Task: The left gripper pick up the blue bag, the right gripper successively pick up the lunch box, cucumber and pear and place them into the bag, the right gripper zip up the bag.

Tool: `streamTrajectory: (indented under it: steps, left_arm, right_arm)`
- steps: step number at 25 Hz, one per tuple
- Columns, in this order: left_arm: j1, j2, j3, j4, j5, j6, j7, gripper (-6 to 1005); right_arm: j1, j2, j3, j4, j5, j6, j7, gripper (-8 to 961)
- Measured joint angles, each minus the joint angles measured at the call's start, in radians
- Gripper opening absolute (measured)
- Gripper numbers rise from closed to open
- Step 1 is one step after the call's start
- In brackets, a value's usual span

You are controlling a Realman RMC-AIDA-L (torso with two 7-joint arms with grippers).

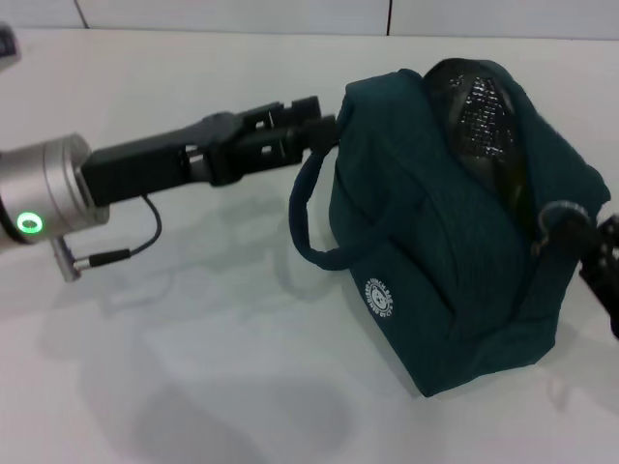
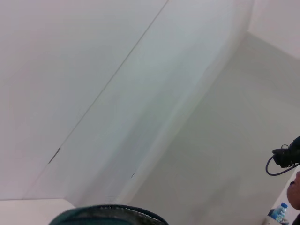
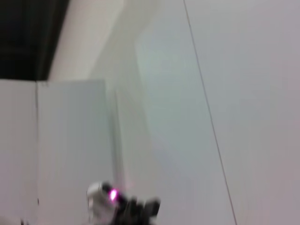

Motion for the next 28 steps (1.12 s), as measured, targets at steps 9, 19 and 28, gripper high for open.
streamTrajectory:
  steps: [9,19,28]
  left_arm:
    - [0.051,0.002,0.010,-0.085,0.032,0.052,0.198,872]
    - [0.097,0.001,0.004,-0.166,0.027,0.065,0.343,881]
    - [0.077,-0.006,0.003,-0.338,-0.004,-0.011,0.589,856]
  right_arm:
    - [0.107,0.001,0.000,0.008,0.097,0.001,0.021,9]
    - [0.221,0.012,-0.036,0.010,0.091,0.082,0.072,11]
    - [0.273,0.013,-0.055,0.014,0.167,0.147,0.073,12]
